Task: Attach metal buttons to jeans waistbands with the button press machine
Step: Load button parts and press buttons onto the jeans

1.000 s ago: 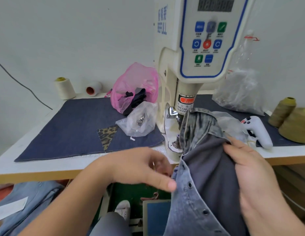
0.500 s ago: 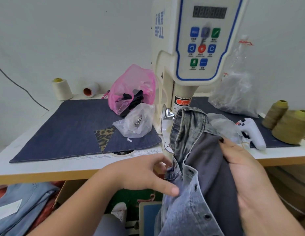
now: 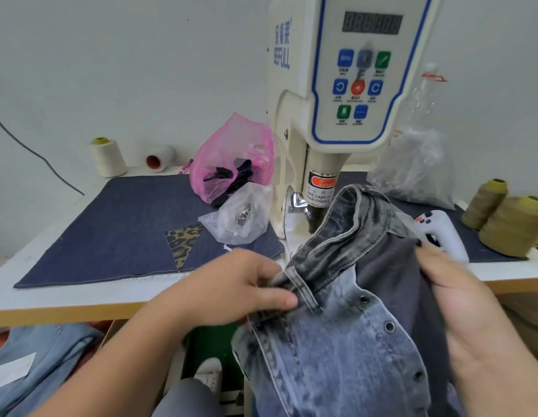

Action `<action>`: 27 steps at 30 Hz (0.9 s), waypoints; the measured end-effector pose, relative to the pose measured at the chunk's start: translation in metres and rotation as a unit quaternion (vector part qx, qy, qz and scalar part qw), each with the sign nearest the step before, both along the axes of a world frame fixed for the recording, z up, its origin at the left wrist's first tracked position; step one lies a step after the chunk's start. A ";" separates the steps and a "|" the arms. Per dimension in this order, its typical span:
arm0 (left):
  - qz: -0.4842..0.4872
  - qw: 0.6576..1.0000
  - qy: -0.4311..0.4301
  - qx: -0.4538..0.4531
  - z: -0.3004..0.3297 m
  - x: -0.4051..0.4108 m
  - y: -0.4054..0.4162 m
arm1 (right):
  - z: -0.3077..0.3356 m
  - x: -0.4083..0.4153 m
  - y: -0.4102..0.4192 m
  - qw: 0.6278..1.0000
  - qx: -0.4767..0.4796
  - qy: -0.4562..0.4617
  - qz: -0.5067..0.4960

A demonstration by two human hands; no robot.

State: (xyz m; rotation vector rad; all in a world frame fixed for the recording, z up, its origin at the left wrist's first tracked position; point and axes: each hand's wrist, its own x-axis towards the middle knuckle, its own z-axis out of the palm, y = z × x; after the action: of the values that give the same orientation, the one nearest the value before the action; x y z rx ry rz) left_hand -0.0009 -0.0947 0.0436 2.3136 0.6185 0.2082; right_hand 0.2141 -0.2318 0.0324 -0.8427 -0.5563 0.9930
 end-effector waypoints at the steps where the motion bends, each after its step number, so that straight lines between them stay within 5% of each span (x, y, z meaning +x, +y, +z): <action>1: 0.018 0.999 -0.012 0.032 0.007 -0.005 0.001 | 0.000 0.002 0.000 0.999 -0.008 0.000 -0.038; 5: 0.062 0.986 -0.069 0.137 0.033 -0.011 -0.002 | -0.003 0.010 -0.002 0.958 -0.116 -0.178 -0.195; 8: 0.063 0.982 -0.093 0.153 0.041 -0.004 -0.011 | -0.001 -0.007 -0.009 0.835 -0.131 -0.437 -0.307; 11: 0.070 0.983 -0.119 0.124 0.045 0.005 -0.015 | 0.001 -0.038 -0.018 0.821 -0.093 -0.525 -0.207; 15: 0.051 0.987 -0.150 0.018 0.055 0.014 -0.016 | -0.009 -0.060 -0.016 0.756 -0.192 -0.623 -0.050; 21: 0.066 0.994 -0.091 -0.007 0.051 0.023 -0.019 | -0.019 -0.066 -0.007 0.821 -0.227 -0.522 0.044; 27: 0.069 0.995 -0.029 -0.067 0.055 0.014 -0.017 | -0.022 -0.073 -0.002 0.933 -0.127 -0.325 0.093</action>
State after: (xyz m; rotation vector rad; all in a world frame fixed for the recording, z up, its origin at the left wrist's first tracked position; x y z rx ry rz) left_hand 0.0134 -0.1121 0.0982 2.1310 0.7415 0.2891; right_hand 0.1408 -0.2342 0.0108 -1.3875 -1.1024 0.9593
